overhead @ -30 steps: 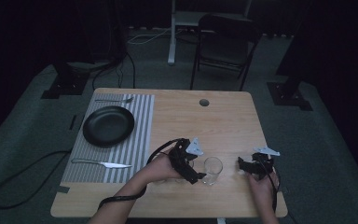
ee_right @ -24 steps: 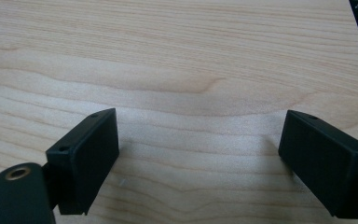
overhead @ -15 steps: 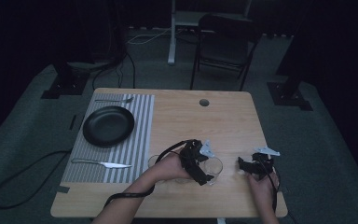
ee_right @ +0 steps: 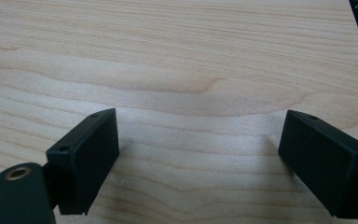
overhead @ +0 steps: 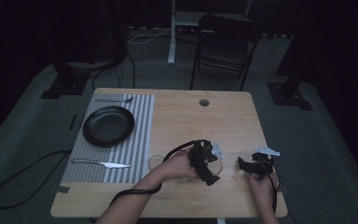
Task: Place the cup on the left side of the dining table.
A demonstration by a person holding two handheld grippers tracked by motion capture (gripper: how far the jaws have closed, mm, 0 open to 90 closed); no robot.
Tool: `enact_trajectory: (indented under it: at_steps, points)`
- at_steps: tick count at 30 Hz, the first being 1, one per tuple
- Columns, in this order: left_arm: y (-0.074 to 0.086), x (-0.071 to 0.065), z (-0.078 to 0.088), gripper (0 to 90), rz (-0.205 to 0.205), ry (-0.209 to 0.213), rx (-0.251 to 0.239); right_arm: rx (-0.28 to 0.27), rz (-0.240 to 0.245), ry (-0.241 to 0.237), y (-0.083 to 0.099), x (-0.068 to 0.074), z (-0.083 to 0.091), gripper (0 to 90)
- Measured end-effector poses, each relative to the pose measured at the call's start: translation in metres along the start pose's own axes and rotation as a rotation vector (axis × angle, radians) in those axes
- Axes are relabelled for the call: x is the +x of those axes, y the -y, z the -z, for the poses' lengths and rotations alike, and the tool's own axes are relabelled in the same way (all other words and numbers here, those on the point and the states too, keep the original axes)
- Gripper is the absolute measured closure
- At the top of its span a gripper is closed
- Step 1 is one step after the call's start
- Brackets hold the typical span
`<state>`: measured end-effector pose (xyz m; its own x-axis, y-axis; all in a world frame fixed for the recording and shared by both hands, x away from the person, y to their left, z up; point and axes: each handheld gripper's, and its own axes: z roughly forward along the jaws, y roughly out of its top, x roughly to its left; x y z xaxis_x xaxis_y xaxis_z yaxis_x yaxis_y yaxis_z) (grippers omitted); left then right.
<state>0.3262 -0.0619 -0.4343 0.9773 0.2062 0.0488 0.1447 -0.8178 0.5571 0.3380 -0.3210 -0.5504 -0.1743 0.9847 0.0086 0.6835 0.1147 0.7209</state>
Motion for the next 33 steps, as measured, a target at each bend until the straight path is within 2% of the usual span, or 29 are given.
enact_trajectory:
  at_steps: [3,5,9,11,13,15,18,19,25,27,30,33]
  points:
    - [-0.003,-0.001,-0.003,5.3,0.000,-0.016,0.017,0.000,0.000,0.000,0.000,0.000,0.000,11.7]
    - [-0.004,-0.001,-0.005,5.3,0.007,-0.004,0.029,0.000,0.000,0.000,0.000,0.000,0.000,11.7]
    - [-0.008,0.000,-0.011,5.6,0.011,-0.019,0.079,0.000,0.000,0.000,0.000,0.000,0.000,11.7]
    - [-0.008,0.000,-0.013,9.8,0.016,-0.015,0.091,0.000,0.000,0.000,0.000,0.000,0.000,11.7]
    - [-0.009,0.000,-0.014,9.9,0.013,-0.013,0.108,0.000,0.000,0.000,0.000,0.000,0.000,11.7]
    - [-0.010,0.000,-0.015,16.2,0.013,-0.017,0.113,0.000,0.000,0.000,0.000,0.000,0.000,11.7]
    - [-0.012,0.000,-0.015,16.7,0.002,-0.021,0.118,0.000,0.000,0.000,0.000,0.000,0.000,11.7]
    - [-0.013,0.000,-0.016,19.4,0.005,-0.023,0.121,0.000,0.000,0.000,0.000,0.000,0.000,11.7]
    - [-0.017,-0.003,-0.021,20.0,-0.007,-0.042,0.179,0.000,0.000,0.000,0.000,0.000,0.000,11.7]
    - [-0.017,-0.002,-0.022,27.1,0.004,-0.033,0.183,0.000,0.000,0.000,0.000,0.000,0.000,11.7]
    - [-0.019,0.000,-0.023,28.1,0.031,-0.023,0.191,0.000,0.000,0.000,0.000,0.000,0.000,11.7]
    - [-0.020,0.001,-0.023,28.3,0.032,-0.017,0.201,0.000,-0.001,0.000,0.000,0.000,0.000,11.8]
